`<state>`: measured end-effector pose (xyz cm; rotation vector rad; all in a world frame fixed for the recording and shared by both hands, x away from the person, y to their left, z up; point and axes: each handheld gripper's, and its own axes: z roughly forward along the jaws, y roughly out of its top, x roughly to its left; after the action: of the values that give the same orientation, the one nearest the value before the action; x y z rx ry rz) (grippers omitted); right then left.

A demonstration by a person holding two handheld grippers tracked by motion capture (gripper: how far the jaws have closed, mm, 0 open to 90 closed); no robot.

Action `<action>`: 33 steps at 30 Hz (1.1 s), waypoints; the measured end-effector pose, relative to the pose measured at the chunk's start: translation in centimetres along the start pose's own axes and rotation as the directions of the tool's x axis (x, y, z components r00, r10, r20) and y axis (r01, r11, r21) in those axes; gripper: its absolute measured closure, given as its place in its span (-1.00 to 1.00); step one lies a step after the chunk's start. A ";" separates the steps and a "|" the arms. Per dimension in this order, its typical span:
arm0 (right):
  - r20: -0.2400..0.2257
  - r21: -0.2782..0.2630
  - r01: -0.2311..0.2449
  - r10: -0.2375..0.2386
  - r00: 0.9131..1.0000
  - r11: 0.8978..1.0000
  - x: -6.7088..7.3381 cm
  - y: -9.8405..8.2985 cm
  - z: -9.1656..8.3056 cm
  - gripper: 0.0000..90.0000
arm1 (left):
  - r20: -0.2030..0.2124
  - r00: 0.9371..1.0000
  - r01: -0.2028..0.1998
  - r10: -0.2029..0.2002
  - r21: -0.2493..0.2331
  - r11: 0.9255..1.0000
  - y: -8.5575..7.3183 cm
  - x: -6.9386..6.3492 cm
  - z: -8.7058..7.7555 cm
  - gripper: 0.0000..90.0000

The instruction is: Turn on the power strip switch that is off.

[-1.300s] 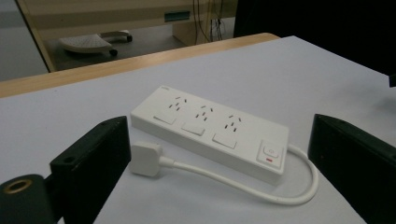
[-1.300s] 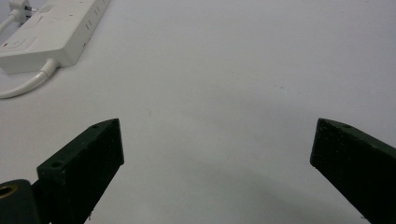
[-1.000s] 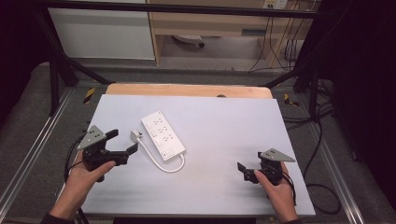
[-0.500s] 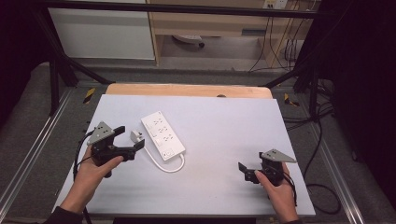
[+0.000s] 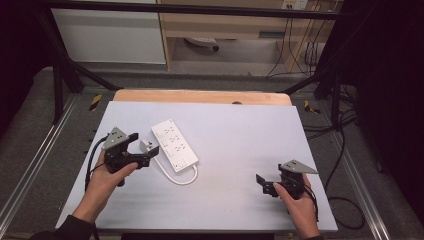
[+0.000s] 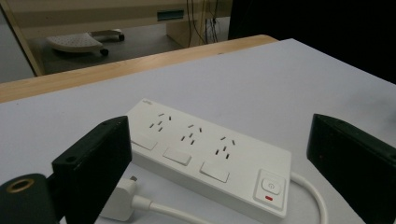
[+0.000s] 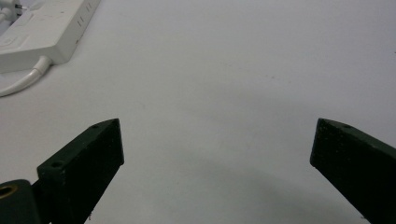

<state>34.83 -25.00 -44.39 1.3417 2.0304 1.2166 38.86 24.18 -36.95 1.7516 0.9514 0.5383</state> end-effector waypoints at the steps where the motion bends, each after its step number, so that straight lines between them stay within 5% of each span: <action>1: 0.000 0.001 -0.001 0.001 1.000 1.000 0.0 0.0 0.0 -0.93 | -0.002 1.000 0.001 -0.001 0.001 1.000 0.0 0.0 0.1 -0.85; 7: -0.004 0.004 -0.001 0.001 1.000 1.000 0.0 0.0 0.1 -0.93 | -0.005 0.999 0.040 -0.040 0.003 0.999 -0.2 0.2 0.6 -0.85; 33: -0.015 0.010 -0.005 0.005 1.000 1.000 0.1 0.1 0.2 -0.93 | -0.049 0.998 0.031 -0.029 0.039 0.999 -0.5 0.9 2.6 -0.83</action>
<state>34.96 -24.87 -44.44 1.3470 2.0470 1.2237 41.07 23.49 -38.45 1.7634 1.0271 0.5476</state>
